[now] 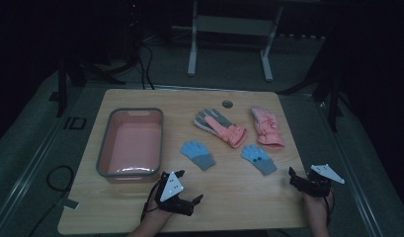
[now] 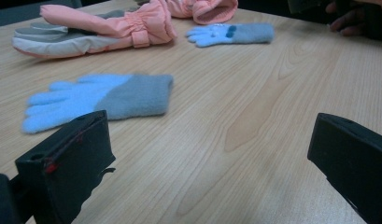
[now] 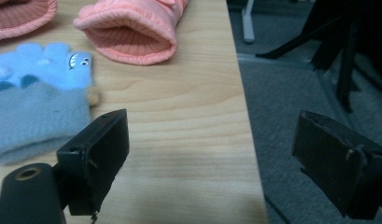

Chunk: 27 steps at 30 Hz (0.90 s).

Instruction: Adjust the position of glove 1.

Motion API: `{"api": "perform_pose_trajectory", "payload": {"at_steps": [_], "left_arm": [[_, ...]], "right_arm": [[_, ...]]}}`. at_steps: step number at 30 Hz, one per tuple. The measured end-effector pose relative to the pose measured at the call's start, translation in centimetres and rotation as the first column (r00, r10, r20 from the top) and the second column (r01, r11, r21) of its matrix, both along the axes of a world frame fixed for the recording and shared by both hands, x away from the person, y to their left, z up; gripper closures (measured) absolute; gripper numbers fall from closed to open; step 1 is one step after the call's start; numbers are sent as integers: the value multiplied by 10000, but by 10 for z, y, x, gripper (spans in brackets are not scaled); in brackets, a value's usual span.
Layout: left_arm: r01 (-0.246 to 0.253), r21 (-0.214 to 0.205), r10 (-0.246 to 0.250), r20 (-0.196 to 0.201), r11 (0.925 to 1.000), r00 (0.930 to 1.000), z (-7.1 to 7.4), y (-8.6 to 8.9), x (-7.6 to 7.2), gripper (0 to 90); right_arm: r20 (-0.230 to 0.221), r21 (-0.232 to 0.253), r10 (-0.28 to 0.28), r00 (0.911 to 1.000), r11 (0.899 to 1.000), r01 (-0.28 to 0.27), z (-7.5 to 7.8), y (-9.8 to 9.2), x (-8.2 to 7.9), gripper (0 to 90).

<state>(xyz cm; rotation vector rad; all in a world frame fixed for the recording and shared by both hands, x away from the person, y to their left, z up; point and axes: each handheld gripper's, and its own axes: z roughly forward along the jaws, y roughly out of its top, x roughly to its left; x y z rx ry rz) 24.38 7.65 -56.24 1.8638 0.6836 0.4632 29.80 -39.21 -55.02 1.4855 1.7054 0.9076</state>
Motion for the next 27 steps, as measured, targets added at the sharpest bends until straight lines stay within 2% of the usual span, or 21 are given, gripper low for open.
{"api": "perform_pose_trajectory", "payload": {"at_steps": [2,3,4,5,7,8,9,10,11,12,16,23,24,27], "left_arm": [[-2,13,2,22,10000,10000,0,0,0,0],[-2,13,2,22,10000,10000,0,0,0,0],[2,42,-3,51,10000,10000,0,0,-1,0],[2,42,-3,51,10000,10000,0,0,-1,0],[-10,24,10,91,10000,10000,0,0,-1,0],[-37,22,37,90,10000,10000,0,1,-1,0],[-37,22,37,90,10000,10000,0,1,-1,0],[-32,8,32,75,10000,10000,0,1,-1,0],[-29,8,29,83,10000,10000,0,1,-1,0],[-30,18,30,92,10000,10000,0,1,-1,0],[10,67,-11,150,10000,9999,0,0,-2,0],[92,90,-93,167,9999,9998,0,0,-3,0],[104,108,-106,177,9999,9998,0,0,-3,0],[86,111,-88,175,9999,9998,0,0,-3,0]], "right_arm": [[-374,78,224,9991,9997,-221,2,0,1,110],[-374,78,224,9991,9997,-221,2,0,1,110],[-782,-236,225,9967,9994,-244,4,0,1,111],[-782,-236,225,9967,9994,-244,4,0,1,111],[-1260,-187,276,9916,9994,-302,10,-2,5,122],[-1655,-3,395,9854,9992,-401,14,-4,8,151],[-1655,-3,395,9854,9992,-401,14,-4,8,151],[-2038,294,634,9770,9978,-586,16,-7,11,139],[-2514,1056,1135,9612,9904,-894,21,-10,16,140],[-2642,1220,1316,9555,9873,-1022,24,-11,18,141],[-2684,663,1445,9524,9891,-1313,39,-5,23,154],[-2894,715,1913,9379,9814,-1781,68,14,33,130],[-2741,645,2040,9398,9789,-1937,72,17,34,129],[-2680,575,2390,9333,9710,-2322,85,28,37,119]]}}
